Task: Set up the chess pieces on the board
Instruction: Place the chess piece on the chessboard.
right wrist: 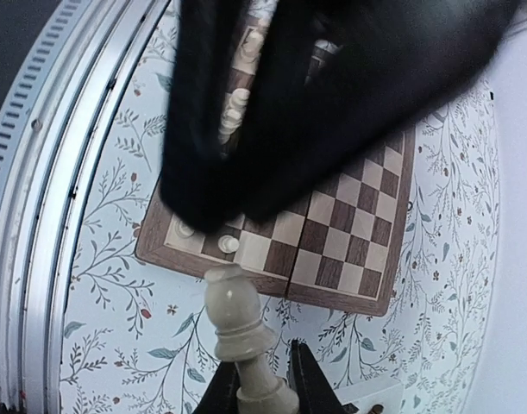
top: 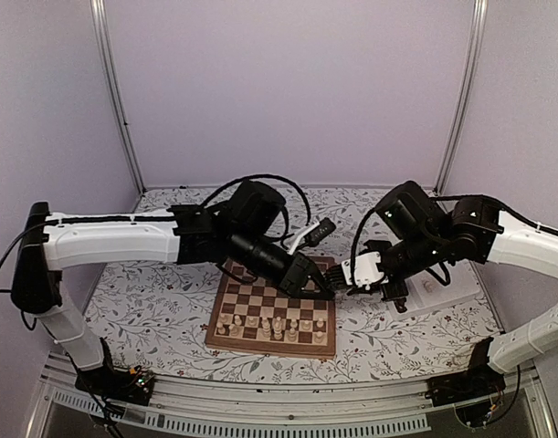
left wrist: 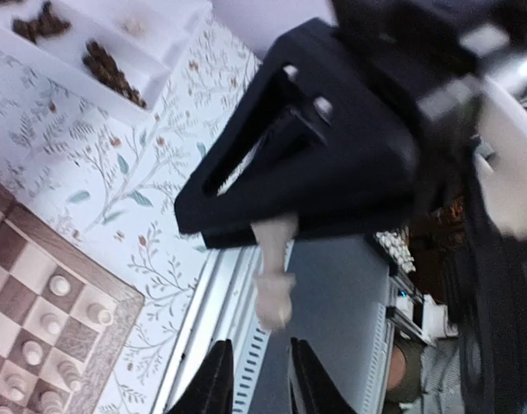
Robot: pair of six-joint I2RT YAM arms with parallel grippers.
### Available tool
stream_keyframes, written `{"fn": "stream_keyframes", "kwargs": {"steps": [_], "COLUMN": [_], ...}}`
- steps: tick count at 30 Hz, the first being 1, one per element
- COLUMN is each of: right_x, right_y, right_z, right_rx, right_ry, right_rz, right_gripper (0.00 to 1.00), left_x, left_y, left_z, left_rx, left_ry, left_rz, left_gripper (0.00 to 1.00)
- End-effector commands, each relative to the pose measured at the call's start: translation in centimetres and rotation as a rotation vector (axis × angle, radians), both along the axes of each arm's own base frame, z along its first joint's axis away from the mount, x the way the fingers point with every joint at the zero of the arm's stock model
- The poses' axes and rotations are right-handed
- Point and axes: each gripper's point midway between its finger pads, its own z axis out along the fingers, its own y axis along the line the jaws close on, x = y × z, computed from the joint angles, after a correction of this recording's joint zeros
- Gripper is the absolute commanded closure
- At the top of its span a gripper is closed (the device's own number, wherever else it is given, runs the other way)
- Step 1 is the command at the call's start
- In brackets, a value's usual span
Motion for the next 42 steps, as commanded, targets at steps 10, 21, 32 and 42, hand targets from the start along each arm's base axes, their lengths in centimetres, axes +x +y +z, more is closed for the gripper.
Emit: {"fn": "stream_keyframes", "kwargs": {"steps": [10,21,32,42], "right_x": [-0.4,-0.1,-0.2,-0.3], "right_y": [0.6,0.9,1.0,0.8], "right_z": [8.3,8.6,8.5,8.7], "right_rx": [0.548,0.555,0.551,0.555], "right_ry": [0.616,0.665,0.674,0.664], "right_rz": [0.010,0.005,0.006,0.006], "right_gripper": [0.93,0.92,0.92,0.91], "left_x": [3.9,2.3,2.1,2.1], "left_y": [5.3,0.0,-2.0,-2.7], "left_z": [12.1,11.5,11.2,10.7], "left_rx": [-0.489,-0.465,-0.458,-0.448], "left_ry": [-0.738,-0.809,-0.796,-0.768], "left_rz": [0.527,0.389,0.333,0.303], "left_gripper": [0.54,0.50,0.56,0.81]}}
